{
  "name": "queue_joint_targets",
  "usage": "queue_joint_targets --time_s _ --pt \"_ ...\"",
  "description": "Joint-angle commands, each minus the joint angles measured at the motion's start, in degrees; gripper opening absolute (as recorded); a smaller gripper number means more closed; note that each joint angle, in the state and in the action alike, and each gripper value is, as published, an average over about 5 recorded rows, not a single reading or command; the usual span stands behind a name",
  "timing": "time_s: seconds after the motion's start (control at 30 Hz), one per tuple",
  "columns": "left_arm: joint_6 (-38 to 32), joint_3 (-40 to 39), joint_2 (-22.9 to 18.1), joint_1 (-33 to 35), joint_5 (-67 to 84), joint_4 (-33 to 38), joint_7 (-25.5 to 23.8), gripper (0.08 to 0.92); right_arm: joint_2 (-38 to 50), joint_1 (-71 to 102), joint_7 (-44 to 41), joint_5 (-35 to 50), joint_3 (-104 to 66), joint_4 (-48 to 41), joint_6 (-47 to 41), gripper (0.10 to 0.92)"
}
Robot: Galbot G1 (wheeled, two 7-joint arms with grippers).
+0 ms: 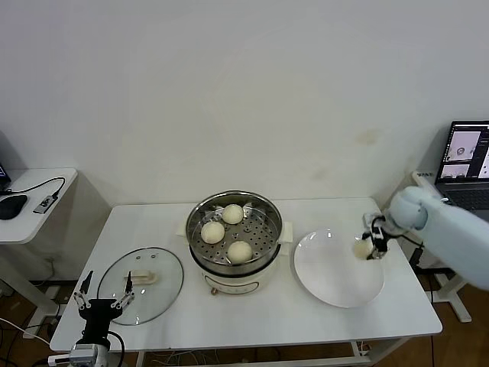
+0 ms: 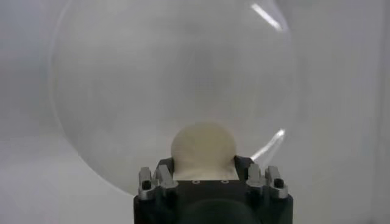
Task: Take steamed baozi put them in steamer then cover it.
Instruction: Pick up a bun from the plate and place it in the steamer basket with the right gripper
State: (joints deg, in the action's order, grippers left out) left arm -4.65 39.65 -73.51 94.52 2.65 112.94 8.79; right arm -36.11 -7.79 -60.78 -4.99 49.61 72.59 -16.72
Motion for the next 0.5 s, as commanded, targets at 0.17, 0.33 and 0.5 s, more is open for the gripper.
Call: queue_joint_targets --time_s 0.17,0.33,0.5 --pt "1.49 -1.75 2.47 0.21 7.79 -0.15 -0.74 0.823 -3.31 -28.87 3.16 22.51 20.06 9.89 -8.38 0.619" --pt "2.11 -2.18 3.48 0.27 12.06 0.24 -1.10 0.823 -9.91 -32.50 6.14 30.09 22.46 10.28 -12.46 0.619" --pt "2.34 -2.45 3.49 0.11 12.97 0.21 -1.09 0.823 -17.11 -33.91 10.17 37.75 23.96 9.37 -17.07 0.619"
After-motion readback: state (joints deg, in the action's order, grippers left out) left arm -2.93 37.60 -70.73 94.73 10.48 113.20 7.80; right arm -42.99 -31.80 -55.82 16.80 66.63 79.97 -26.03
